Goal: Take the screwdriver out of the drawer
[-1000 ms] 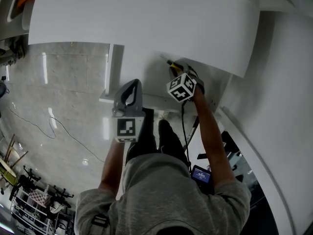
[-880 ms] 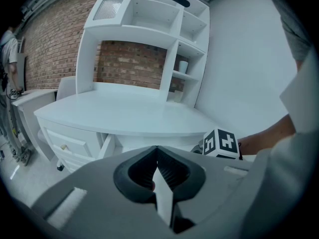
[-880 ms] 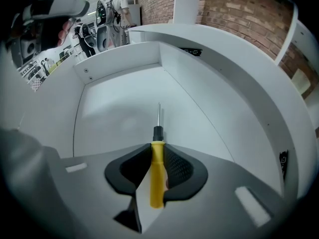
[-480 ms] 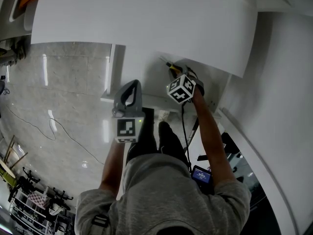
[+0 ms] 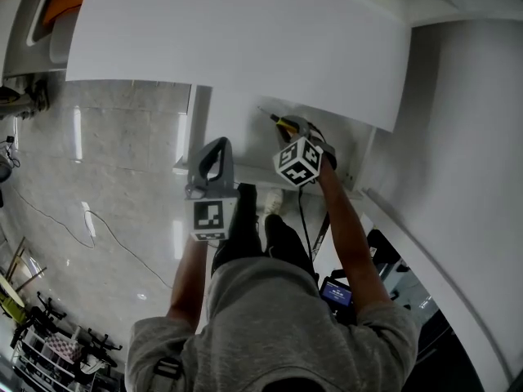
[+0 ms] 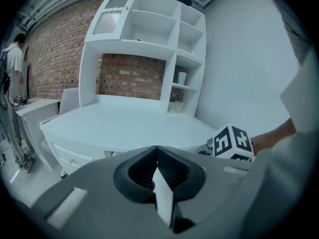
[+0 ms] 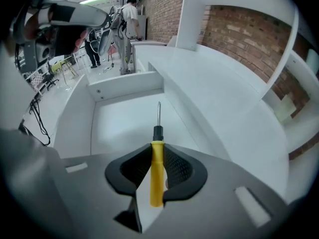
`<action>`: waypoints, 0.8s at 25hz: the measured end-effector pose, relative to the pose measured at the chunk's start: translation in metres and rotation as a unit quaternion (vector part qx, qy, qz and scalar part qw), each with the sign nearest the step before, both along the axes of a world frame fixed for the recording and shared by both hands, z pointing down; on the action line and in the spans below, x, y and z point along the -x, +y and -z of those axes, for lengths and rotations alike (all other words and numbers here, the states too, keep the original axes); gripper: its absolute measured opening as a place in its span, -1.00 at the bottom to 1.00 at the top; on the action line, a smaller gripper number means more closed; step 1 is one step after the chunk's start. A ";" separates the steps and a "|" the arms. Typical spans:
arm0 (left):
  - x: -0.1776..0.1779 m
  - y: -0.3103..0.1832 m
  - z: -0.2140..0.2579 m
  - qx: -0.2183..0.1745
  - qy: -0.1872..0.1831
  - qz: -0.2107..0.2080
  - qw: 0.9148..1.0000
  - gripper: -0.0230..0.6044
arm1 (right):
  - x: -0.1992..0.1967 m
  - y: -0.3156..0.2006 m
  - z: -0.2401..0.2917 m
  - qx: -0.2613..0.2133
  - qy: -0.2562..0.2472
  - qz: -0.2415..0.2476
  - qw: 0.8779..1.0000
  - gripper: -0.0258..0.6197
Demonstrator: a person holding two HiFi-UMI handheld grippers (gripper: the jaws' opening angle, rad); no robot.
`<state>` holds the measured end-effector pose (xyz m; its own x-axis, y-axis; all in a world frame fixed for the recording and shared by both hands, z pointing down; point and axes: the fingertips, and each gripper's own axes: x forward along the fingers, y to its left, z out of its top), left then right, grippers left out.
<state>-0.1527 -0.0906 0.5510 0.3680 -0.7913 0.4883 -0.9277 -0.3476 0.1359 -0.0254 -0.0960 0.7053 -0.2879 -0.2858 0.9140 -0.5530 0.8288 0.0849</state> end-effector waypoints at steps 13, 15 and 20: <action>-0.001 -0.006 0.060 -0.046 -0.004 -0.008 0.999 -0.89 | 0.026 -0.010 0.102 -0.089 -0.044 -0.002 0.995 -0.68; -0.002 -0.007 0.071 -0.056 -0.006 -0.010 0.998 -0.89 | 0.026 -0.012 0.119 -0.104 -0.054 -0.011 0.993 -0.68; -0.004 -0.006 0.101 -0.080 -0.010 -0.020 0.997 -0.89 | 0.020 -0.012 0.166 -0.142 -0.081 -0.048 0.985 -0.68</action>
